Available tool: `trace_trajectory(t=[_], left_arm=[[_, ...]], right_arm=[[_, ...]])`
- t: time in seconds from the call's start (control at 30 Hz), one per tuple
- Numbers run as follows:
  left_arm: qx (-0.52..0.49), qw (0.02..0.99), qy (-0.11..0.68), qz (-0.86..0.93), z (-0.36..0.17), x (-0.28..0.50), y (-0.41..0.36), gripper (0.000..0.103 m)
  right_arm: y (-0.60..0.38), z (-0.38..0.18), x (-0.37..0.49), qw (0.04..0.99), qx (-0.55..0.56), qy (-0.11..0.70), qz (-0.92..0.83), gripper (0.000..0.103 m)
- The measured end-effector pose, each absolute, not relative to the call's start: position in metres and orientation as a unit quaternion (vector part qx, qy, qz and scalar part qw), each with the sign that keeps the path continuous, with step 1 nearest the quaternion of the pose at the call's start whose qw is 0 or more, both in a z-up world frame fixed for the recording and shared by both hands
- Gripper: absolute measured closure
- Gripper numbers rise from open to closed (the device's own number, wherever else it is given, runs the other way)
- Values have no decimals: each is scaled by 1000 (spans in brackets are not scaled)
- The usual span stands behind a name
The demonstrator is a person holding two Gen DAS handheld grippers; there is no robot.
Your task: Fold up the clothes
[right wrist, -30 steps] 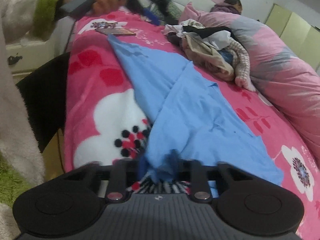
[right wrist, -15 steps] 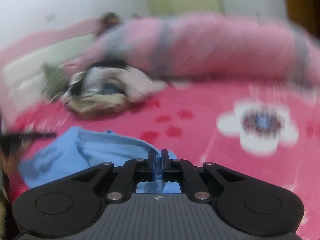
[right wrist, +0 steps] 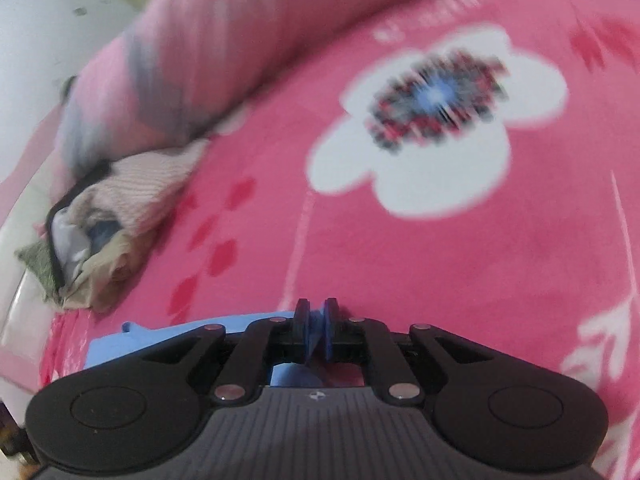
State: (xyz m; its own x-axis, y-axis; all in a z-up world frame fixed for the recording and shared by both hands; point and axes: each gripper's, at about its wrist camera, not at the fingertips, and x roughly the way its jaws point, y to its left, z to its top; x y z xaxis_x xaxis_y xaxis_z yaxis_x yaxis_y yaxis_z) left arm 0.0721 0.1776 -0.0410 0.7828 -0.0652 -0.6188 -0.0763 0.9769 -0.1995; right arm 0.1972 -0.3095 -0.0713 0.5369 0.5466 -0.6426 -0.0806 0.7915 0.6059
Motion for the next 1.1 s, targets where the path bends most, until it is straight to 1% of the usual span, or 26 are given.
trace_trajectory(t=[0.03, 0.1, 0.2, 0.33, 0.5, 0.53, 0.6, 0.63, 0.77, 0.83, 0.87, 0.9, 1.03, 1.1], left_arm=[[-106, 939, 328, 3, -40, 70, 178, 61], [-105, 940, 325, 0, -36, 64, 178, 61], [-104, 943, 315, -12, -27, 52, 178, 61], [-107, 942, 311, -65, -17, 30, 166, 60], [-78, 926, 318, -189, -12, 3, 120, 60], [-70, 920, 323, -213, -13, -1, 108, 60], [-52, 907, 331, -255, -14, -8, 83, 60], [-41, 903, 334, -268, -16, -11, 72, 60], [1, 893, 337, -297, -24, -22, 34, 60], [10, 889, 342, -305, -29, -24, 24, 60], [8, 886, 346, -308, -31, -23, 22, 60], [8, 884, 350, -309, -33, -21, 20, 60], [10, 881, 360, -308, -39, -19, 17, 60], [7, 880, 364, -304, -42, -17, 17, 60]], right_arm=[[-315, -74, 197, 830, 284, 444, 180, 94], [-328, -70, 185, 833, 315, 423, 169, 87], [-347, -52, 155, 845, 332, 383, 172, 86], [-344, -26, 91, 869, 264, 358, 217, 86], [-307, -20, 29, 886, 90, 356, 283, 85], [-300, -21, 25, 885, 64, 355, 294, 84], [-290, -23, 25, 882, 37, 353, 311, 70], [-286, -27, 27, 878, 30, 356, 318, 67], [-287, -39, 31, 862, 26, 382, 332, 67], [-295, -42, 22, 858, 34, 386, 337, 71], [-299, -42, 17, 857, 38, 387, 339, 76], [-302, -43, 12, 855, 41, 387, 344, 78], [-308, -39, 6, 859, 40, 374, 348, 79], [-309, -40, 15, 863, 43, 371, 340, 77]])
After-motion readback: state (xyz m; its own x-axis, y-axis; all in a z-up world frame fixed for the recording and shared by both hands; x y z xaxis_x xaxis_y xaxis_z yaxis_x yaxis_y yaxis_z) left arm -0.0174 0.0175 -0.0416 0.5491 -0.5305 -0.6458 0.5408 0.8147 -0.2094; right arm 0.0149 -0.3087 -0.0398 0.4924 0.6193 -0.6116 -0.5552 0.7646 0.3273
